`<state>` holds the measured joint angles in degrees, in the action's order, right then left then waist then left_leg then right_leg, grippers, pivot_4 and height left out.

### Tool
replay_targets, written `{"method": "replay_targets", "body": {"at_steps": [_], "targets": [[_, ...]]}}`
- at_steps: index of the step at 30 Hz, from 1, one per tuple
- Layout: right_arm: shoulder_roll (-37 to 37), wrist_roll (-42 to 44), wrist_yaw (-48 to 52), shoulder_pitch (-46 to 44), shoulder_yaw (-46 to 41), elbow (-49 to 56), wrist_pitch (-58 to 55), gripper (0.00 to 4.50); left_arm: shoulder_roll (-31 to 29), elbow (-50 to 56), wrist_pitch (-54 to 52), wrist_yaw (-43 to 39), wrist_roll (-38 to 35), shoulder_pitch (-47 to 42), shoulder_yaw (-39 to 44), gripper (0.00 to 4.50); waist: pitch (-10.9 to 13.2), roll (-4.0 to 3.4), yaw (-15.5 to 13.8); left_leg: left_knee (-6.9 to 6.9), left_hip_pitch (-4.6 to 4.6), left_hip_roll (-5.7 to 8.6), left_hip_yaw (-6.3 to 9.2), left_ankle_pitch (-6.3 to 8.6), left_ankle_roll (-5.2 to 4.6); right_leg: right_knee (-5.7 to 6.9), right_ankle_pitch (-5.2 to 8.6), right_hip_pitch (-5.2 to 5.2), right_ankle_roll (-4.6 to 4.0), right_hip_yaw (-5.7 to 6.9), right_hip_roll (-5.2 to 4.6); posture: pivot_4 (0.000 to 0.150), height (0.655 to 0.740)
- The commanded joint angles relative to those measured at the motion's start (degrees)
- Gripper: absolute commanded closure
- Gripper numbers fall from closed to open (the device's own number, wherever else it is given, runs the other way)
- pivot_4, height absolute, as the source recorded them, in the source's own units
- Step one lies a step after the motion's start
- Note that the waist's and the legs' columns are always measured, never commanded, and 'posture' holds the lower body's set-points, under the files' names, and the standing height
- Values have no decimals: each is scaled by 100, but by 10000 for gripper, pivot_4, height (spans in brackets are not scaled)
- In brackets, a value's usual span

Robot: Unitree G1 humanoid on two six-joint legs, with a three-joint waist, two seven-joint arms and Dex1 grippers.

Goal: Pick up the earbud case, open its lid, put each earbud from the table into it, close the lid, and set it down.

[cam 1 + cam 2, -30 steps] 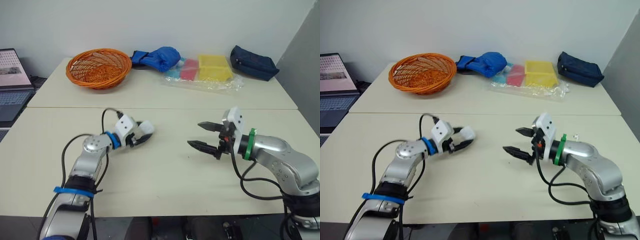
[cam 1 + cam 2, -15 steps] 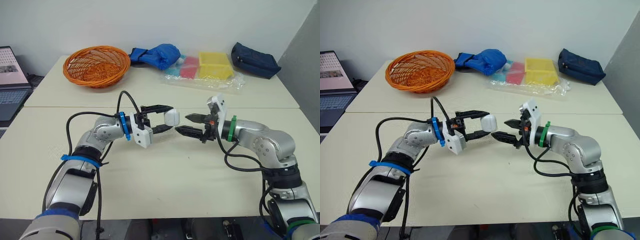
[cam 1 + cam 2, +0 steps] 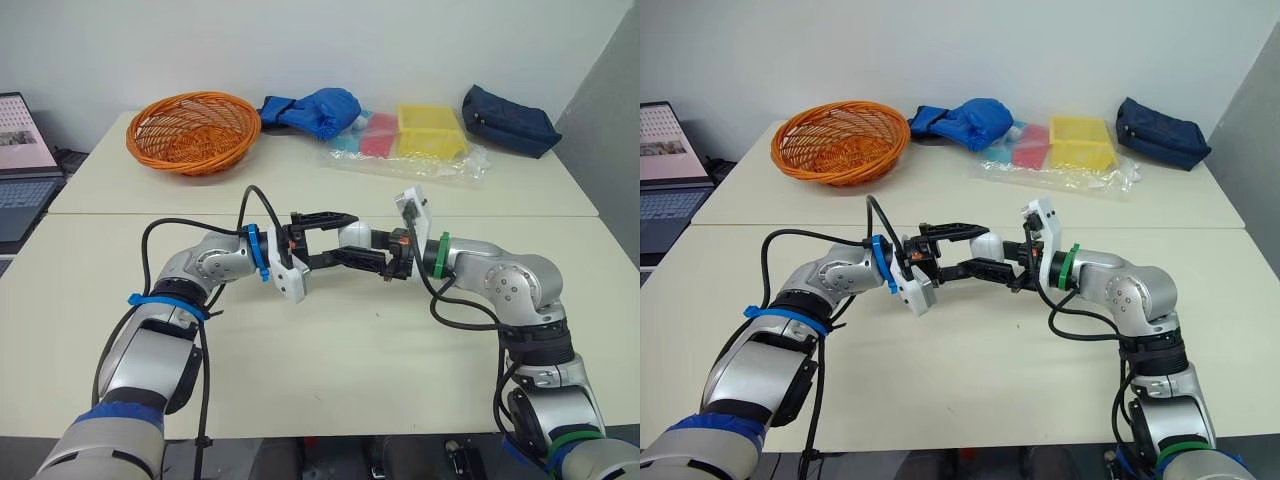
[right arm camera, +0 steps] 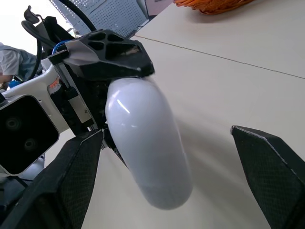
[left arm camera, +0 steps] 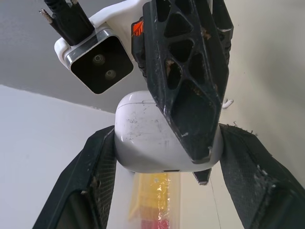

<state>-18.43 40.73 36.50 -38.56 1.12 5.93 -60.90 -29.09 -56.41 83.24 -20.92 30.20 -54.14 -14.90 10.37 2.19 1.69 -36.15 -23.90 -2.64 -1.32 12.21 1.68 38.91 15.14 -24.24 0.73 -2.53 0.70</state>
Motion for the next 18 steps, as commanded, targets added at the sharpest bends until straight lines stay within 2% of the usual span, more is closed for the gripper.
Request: {"method": "replay_targets", "body": {"at_steps": [1, 2, 7, 11, 15, 18], "targets": [[16, 137, 19, -66, -123, 128, -27, 12359, -70, 27, 135, 277, 75, -136, -33, 17298, 0, 0, 0, 0, 0, 0, 0, 0, 0, 1, 0, 0, 0, 0, 0, 1500, 7400], [22, 138, 10, -74, -132, 116, -27, 16907, -80, 26, 132, 325, 103, -142, -56, 17298, 0, 0, 0, 0, 0, 0, 1, 0, 0, 2, 0, 0, 0, 1, 0, 1500, 7400], [6, 113, 16, -48, -88, 98, 21, 33754, -104, 38, 136, 545, 224, -167, -104, 17298, 0, 0, 0, -1, 1, 1, 2, 0, 0, 5, 0, 0, 0, 2, 1, 1500, 7400], [-46, 84, 51, -2, -40, 136, 56, 33938, -114, 32, 127, 649, 242, -161, -155, 17298, 0, 0, -1, -3, 0, 1, 1, 0, 0, 4, 0, 0, 0, 1, 0, 1500, 7400], [-32, 80, -29, -13, -169, 96, 142, 33961, -106, -96, 226, 492, -127, -150, -406, 17298, 0, 0, 0, -3, 1, 1, 2, 0, 0, 5, -1, 0, -1, 3, 1, 1500, 7400], [-55, 45, -73, -9, -217, 82, 194, 34421, -153, -246, 147, 78, -745, -162, -744, 7782, 0, 0, 0, -3, 1, 1, 3, 0, 0, 6, -1, 0, -1, 4, 1, 1500, 7400]]}}
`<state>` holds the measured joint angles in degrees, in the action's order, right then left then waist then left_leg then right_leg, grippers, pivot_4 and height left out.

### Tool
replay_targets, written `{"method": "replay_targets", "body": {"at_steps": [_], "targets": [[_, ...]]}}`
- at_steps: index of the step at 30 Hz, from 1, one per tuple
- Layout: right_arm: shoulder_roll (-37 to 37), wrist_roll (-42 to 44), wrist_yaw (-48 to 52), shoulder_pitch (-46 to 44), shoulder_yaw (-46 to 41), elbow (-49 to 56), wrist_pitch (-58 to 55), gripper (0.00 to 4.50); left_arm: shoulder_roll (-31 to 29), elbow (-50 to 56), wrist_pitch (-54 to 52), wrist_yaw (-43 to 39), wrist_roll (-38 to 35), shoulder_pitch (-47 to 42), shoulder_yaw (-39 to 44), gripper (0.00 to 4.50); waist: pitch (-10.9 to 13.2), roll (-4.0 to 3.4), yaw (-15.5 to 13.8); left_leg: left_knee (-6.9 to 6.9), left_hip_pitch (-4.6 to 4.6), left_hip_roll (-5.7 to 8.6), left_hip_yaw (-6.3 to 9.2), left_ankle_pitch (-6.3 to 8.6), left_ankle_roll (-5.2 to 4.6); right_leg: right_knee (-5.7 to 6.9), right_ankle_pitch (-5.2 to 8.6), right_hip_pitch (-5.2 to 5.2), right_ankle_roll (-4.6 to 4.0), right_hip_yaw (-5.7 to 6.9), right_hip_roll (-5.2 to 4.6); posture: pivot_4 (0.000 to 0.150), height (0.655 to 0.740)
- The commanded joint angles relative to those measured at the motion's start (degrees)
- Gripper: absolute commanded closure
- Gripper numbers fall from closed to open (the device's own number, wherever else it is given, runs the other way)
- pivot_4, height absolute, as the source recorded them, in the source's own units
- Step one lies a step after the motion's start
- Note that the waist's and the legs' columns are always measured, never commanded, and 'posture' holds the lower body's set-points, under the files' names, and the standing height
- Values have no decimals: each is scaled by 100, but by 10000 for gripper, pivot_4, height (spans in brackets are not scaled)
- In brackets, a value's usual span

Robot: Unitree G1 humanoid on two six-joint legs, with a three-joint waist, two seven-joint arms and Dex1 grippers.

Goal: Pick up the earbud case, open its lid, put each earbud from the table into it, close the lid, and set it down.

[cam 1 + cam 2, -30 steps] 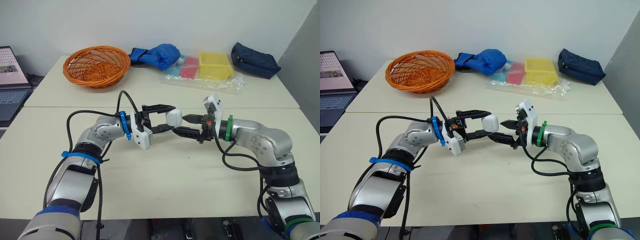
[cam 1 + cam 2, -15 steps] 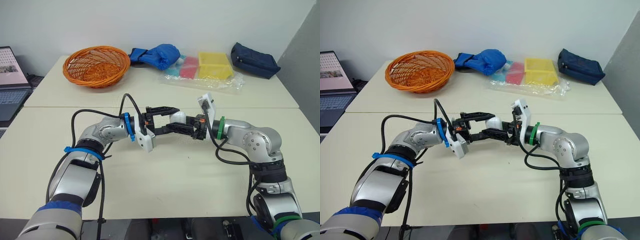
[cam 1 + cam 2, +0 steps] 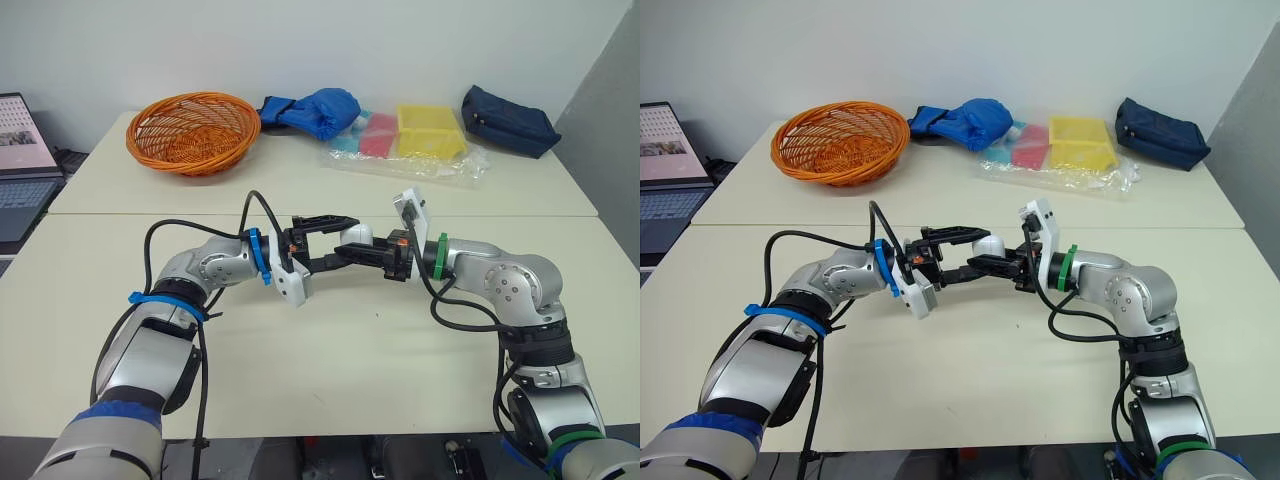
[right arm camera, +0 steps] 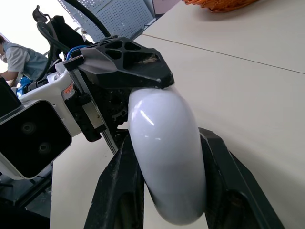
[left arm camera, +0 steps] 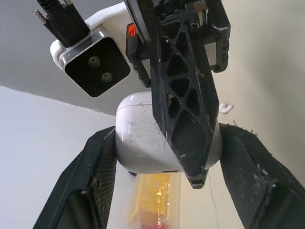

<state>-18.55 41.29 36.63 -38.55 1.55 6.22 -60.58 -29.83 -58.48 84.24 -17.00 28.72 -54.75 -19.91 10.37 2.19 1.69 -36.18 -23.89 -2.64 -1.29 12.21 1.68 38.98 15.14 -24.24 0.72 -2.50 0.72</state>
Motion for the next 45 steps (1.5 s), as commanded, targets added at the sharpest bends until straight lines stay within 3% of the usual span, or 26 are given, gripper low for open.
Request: {"method": "replay_targets", "body": {"at_steps": [1, 3, 7, 11, 15, 18, 21, 24, 29, 45], "targets": [[-98, -94, -96, 8, -236, 64, 237, 36684, -127, 25, -172, -706, -1151, -88, -397, 4142, 0, 0, -1, 0, 0, 0, 0, 0, 0, 0, 0, 0, 0, -1, -1, 1500, 7400], [-326, -437, -69, 81, -39, 114, 507, 36575, -372, 475, -534, -1420, -2195, -50, -764, 51, 0, 0, 4, -2, -1, 1, -1, 0, 0, 0, 0, 0, 0, -2, 0, 1500, 7400], [-409, -642, -128, 176, -14, 119, 713, 36575, -833, 1707, -1532, -3015, -4028, 175, -1151, 0, 0, 0, 22, 0, -2, -6, 1, 0, 0, 0, 0, -2, -1, -3, 1, 1500, 7400], [-722, -1280, -81, 236, 452, 308, 1118, 36575, -1072, 2564, -4242, -5201, -5176, -43, -955, 0, 0, -1, 25, -7, 0, 0, 2, -1, 1, 5, 1, -1, -2, -1, 10, 1500, 7400], [-998, -1974, 48, 164, 1106, 488, 1591, 36575, -928, 2606, -6823, -5875, -4932, -758, -824, 0, 2, -2, 24, -41, -10, -2, 15, -1, 0, 6, 15, 3, 21, 3, 23, 1500, 7400], [-962, -2146, 130, 104, 1357, 639, 1702, 36575, -718, 2613, -7505, -6229, -4616, -1053, -853, 0, 2, -3, 21, -63, -18, -1, 24, 0, -1, 9, 15, 7, 22, 7, 27, 1500, 7400], [-1053, -2491, 223, 17, 1662, 742, 1878, 36575, -437, 2583, -7596, -6390, -4340, -1168, -770, 0, 2, -3, 17, -67, -18, -1, 25, 0, -2, 9, 15, 8, 23, 7, 26, 1500, 7400], [-1106, -2725, 258, 34, 1800, 801, 1965, 36575, -275, 2552, -7706, -6633, -4223, -1140, -626, 5388, 2, -3, 21, -68, -22, -2, 29, 0, -2, 9, 15, 6, 22, 8, 26, 1500, 7400], [-1079, -2825, 299, 60, 1792, 895, 1927, 36575, -85, 2212, -7473, -6418, -3675, -1205, -557, 20189, 2, -3, 13, -68, -24, -3, 34, 0, -2, 10, 15, 4, 21, 10, 28, 1500, 7400], [-1065, -3252, 524, -18, 1867, 942, 2020, 36575, 268, 2033, -7474, -6536, -3240, -1230, -186, 20189, 2, -3, 8, -78, -35, 1, 43, 0, -2, 10, 14, 4, 20, 15, 24, 1500, 7400]]}}
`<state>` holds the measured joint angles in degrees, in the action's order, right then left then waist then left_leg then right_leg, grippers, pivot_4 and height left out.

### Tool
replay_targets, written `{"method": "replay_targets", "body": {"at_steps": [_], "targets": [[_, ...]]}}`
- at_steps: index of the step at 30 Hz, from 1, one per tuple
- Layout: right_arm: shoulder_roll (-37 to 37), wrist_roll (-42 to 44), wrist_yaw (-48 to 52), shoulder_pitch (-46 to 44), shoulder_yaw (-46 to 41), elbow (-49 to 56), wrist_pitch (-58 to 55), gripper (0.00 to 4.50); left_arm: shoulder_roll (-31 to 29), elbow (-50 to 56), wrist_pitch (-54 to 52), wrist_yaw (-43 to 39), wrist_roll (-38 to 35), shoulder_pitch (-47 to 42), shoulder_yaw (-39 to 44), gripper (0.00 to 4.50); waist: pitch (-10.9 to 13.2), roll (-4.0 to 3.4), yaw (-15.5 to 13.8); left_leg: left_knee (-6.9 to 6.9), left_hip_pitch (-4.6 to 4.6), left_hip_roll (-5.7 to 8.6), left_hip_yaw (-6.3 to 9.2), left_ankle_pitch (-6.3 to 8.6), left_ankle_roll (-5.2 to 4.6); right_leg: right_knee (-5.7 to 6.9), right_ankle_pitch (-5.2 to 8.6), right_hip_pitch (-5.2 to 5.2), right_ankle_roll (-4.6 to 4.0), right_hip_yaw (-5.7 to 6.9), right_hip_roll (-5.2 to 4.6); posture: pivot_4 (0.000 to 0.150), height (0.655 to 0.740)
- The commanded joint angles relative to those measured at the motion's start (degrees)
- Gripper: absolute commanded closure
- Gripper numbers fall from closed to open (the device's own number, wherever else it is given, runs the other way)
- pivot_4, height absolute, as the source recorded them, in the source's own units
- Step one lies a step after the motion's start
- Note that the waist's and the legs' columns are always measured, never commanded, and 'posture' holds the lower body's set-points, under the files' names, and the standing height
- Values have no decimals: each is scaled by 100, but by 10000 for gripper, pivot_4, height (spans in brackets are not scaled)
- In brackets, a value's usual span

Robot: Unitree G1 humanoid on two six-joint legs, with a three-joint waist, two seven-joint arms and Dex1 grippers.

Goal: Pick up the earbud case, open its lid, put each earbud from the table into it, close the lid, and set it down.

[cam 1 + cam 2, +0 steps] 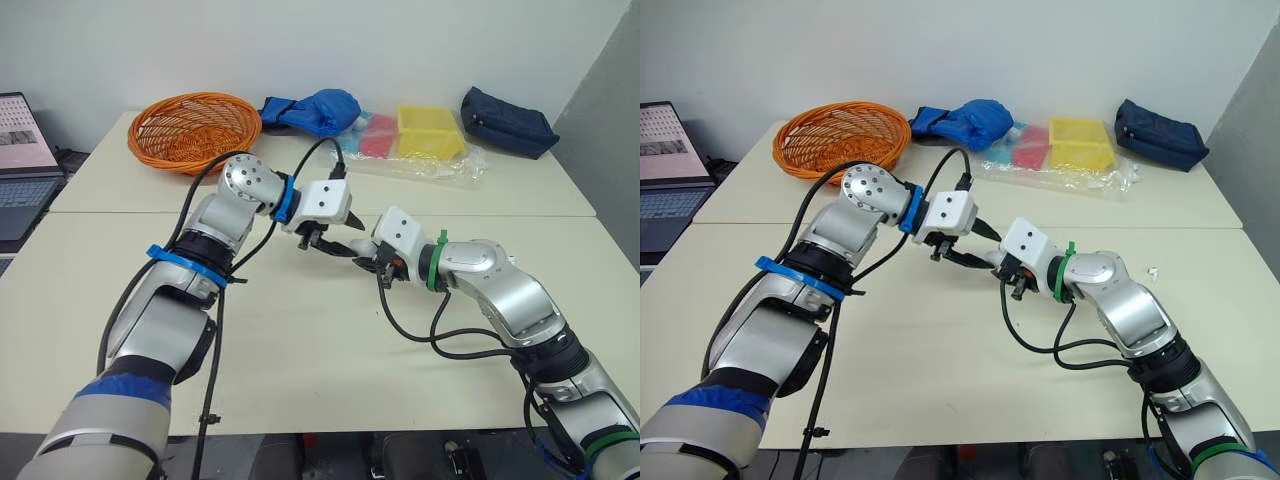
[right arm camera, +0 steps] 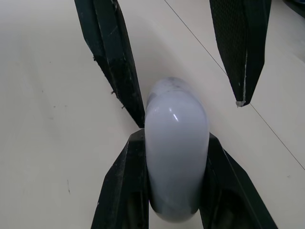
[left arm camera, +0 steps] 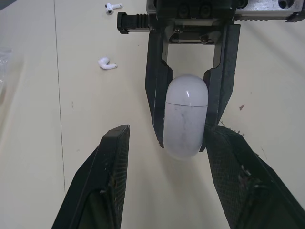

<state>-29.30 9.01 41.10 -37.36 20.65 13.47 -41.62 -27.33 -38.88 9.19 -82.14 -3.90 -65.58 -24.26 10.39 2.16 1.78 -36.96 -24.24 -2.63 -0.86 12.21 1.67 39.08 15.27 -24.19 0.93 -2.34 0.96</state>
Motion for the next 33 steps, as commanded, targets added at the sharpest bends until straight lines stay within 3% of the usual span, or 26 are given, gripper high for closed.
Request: {"method": "replay_targets", "body": {"at_steps": [1, 16, 22, 33], "targets": [[12, -44, 90, -137, -42, 213, 132, 36575, 25, 77, 12, -31, 22, -146, 261, 20189, 0, 0, 0, 0, 0, 0, 0, 0, 0, 0, 0, 0, 0, 0, 0, 1500, 7400], [130, -249, 159, -186, -34, 106, 239, 36575, 106, 172, 41, -255, 106, 0, 297, 20189, 0, 0, 1, -1, 0, 0, 2, 0, 0, 1, -9, 0, -15, 1, 0, 1500, 7400], [144, -341, 193, -198, -38, 101, 280, 36575, 127, 209, 60, -395, 116, 36, 308, 37110, 0, 0, 0, -1, 0, 1, 1, 0, 0, 1, -10, 0, -16, 1, 0, 1500, 7400], [85, -494, 276, -232, -23, 67, 379, 36575, 138, 191, 57, -376, 227, 59, 305, 37309, 0, 0, 0, -2, 0, 1, 2, 0, 0, 2, -10, 0, -16, 2, 0, 1500, 7400]]}}
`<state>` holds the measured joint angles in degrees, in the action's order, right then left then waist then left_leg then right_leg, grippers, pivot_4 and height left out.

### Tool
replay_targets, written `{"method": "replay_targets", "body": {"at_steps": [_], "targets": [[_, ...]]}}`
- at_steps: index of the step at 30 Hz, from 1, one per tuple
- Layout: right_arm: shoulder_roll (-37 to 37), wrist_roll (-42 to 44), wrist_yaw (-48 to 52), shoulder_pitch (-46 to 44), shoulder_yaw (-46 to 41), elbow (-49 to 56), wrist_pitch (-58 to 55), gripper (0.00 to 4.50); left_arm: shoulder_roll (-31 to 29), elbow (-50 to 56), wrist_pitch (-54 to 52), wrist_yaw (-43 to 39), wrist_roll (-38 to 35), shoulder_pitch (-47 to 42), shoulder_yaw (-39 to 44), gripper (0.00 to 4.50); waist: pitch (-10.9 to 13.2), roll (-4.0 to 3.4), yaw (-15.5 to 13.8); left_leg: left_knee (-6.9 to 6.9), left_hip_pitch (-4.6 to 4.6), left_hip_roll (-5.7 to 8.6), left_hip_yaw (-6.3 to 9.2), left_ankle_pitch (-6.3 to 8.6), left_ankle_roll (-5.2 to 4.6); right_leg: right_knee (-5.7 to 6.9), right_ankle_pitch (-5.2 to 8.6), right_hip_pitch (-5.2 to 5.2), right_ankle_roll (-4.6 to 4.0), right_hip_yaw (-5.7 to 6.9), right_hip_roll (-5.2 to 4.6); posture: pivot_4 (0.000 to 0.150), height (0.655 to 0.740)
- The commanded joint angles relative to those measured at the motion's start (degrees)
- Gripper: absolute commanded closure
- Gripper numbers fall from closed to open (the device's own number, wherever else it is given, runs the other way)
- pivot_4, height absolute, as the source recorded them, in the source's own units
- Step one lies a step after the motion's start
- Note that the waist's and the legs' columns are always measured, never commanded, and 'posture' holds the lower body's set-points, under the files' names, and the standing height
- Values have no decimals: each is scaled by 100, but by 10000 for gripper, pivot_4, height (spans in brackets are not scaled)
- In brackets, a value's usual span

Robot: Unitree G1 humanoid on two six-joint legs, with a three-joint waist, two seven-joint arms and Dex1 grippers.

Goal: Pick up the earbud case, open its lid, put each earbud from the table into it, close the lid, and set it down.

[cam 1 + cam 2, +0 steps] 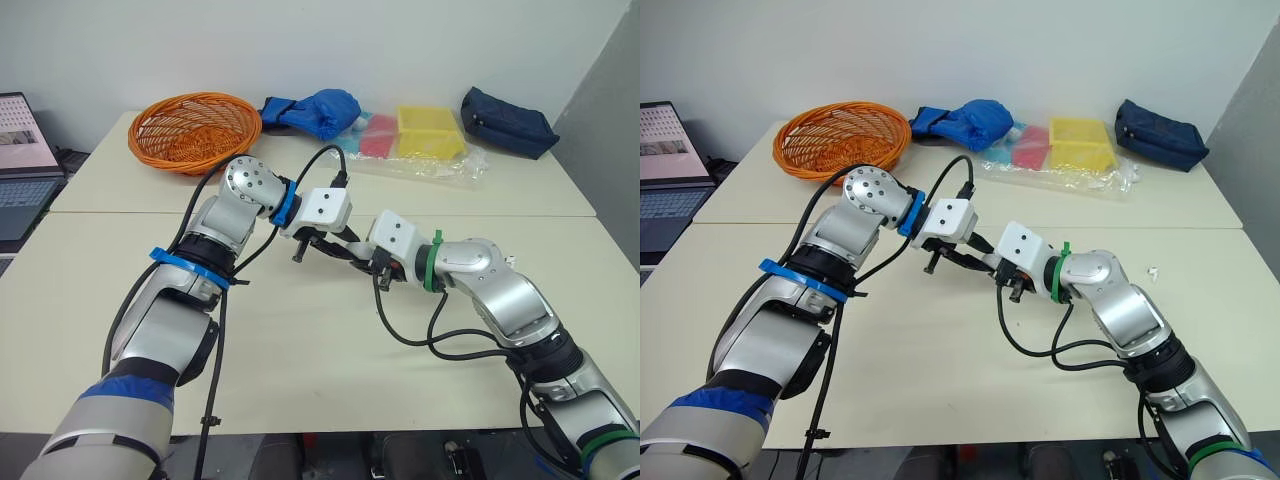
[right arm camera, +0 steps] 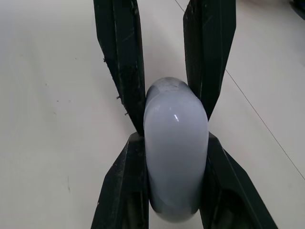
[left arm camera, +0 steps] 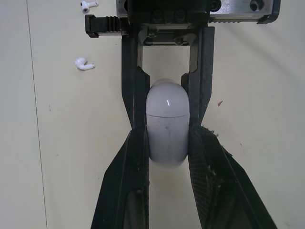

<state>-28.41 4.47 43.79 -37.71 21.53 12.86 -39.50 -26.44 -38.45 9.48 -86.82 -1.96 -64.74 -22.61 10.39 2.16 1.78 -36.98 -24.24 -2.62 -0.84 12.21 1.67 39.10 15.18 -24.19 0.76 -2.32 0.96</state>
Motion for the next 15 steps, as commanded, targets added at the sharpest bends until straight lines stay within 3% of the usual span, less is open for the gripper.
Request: {"method": "replay_targets", "body": {"at_steps": [1, 5, 10, 15], "targets": [[-8, -58, 10, -196, -114, 121, 181, 36575, 46, 155, 32, 88, 42, -22, 139, 37309, 0, 0, 0, 0, 0, 0, 0, 0, 0, 0, 0, 0, 0, 0, 0, 1500, 7400], [-56, -105, 76, -166, -137, 105, 243, 36575, 48, 114, 34, 92, 54, -7, 179, 37309, 0, 0, 0, 0, 0, 0, 0, 0, 0, 1, 0, 0, 0, 0, 0, 1500, 7400], [-423, 119, 426, -35, -424, 371, 105, 20125, 65, 137, -219, 155, -140, 165, 364, 37309, 0, 0, -1, 0, 1, 0, 0, 0, 0, 1, 0, 0, 0, -1, 0, 1500, 7400], [-808, 760, 835, 129, -935, 794, -266, 636, 196, 124, -662, 381, -415, 350, 719, 37309, 0, 0, -6, -1, -1, 0, 2, 0, 0, 0, -1, 1, -2, 1, -1, 1500, 7400]]}}
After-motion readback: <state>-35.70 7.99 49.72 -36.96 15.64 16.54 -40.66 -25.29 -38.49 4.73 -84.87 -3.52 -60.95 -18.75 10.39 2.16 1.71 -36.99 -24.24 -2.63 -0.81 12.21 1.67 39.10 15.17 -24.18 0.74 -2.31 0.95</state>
